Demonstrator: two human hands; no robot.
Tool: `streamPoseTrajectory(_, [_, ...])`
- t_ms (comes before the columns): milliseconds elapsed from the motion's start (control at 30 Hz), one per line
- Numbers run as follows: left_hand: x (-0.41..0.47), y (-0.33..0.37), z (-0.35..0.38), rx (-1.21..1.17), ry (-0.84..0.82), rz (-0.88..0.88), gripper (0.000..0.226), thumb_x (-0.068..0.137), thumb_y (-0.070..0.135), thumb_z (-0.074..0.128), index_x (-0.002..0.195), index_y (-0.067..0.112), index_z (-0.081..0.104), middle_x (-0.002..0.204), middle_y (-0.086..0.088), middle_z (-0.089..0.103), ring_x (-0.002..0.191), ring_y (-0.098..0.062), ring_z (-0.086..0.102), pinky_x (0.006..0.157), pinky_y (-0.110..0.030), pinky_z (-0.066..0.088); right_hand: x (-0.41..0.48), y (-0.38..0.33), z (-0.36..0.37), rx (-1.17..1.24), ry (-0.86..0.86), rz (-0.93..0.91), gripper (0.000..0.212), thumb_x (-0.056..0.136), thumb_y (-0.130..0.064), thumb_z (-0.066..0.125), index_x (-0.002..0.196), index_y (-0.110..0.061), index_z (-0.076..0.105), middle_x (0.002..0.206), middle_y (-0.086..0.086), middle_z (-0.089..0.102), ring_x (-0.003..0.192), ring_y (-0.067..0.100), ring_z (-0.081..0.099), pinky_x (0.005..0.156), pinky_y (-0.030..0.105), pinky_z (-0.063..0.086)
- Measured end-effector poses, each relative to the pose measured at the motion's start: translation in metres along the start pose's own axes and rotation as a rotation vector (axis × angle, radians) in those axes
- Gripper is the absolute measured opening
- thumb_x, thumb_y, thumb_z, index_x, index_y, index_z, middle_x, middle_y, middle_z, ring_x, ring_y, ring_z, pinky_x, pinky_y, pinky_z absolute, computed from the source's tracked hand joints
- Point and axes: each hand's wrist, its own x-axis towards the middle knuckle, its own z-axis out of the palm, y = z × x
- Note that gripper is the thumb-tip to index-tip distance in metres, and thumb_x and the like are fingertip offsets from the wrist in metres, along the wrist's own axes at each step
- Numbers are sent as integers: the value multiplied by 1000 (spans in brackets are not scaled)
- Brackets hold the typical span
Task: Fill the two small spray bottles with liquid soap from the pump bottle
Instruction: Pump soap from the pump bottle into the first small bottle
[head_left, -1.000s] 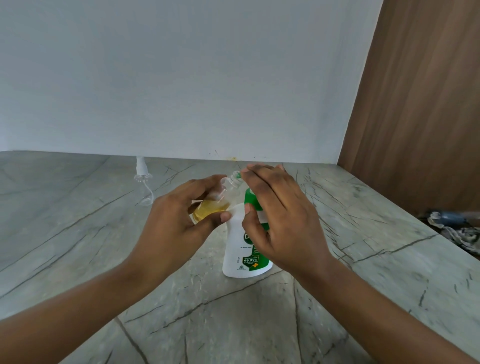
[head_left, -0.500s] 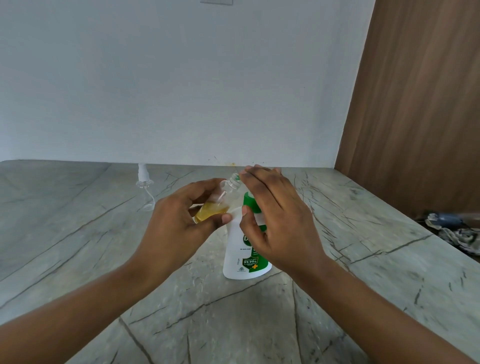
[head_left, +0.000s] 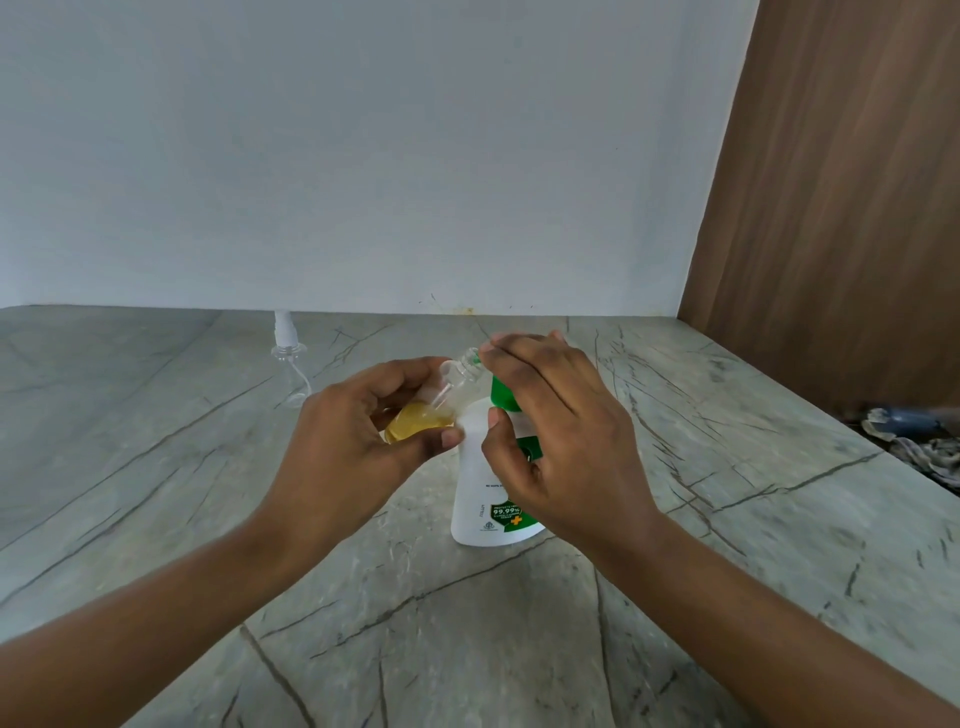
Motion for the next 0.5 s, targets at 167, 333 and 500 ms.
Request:
streamPoseTrajectory(167, [-1,-1,0,16,-1,-5,53,64,29,79,114,34,60,103,22,64,93,8,61,79,-4,44,-1,-1,-1,-18,-27,21,36,84,-20,51,112,-1,64,111,9,64,109,14,49,109,18,25])
streamPoseTrajectory(333, [-1,5,1,19,5,1,54,66,26,79,117,28,60,105,19,65,94,3,63,77,-4,45,2,-3,-5,-110,-66,9,44,84,-28,47,119,-4,60,117,8,63,113,16,47,102,24,31])
streamPoseTrajectory(500, [3,9,-2,7,25,16,53,68,24,79,117,30,60,106,18,65,95,1,63,78,-5,46,10,-3,-10,-153,-68,-20,46,85,-29,46,121,-3,59,119,10,62,116,16,45,101,26,33])
